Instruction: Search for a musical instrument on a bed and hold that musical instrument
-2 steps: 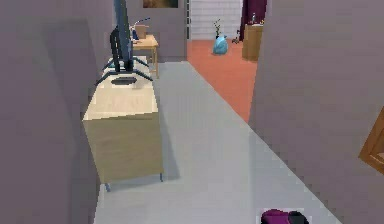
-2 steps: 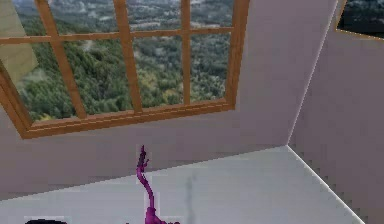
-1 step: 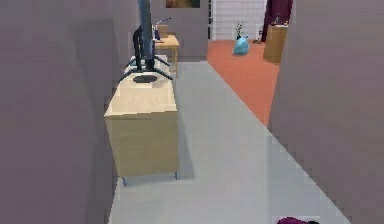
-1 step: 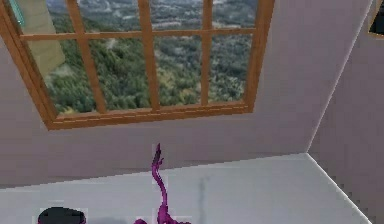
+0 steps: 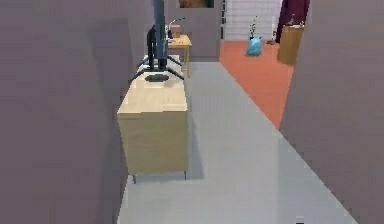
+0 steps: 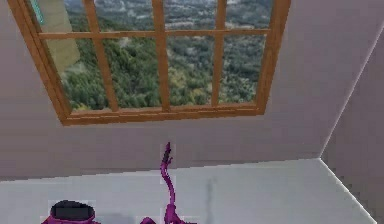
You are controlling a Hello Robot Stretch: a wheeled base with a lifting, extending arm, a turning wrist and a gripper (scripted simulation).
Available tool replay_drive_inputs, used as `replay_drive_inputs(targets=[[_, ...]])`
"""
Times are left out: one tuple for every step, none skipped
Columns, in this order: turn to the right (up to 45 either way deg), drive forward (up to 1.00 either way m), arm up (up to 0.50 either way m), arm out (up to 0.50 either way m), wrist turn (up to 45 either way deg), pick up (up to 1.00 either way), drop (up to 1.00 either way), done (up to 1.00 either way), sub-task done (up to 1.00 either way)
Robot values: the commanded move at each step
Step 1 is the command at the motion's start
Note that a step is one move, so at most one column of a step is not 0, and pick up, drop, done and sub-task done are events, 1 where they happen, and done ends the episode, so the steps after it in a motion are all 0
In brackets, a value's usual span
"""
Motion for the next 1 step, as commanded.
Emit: replay_drive_inputs(targets=[[0.0, 0.30, 0.00, 0.00, 0.0, 0.00, 0.00, 0.00, 0.00]])
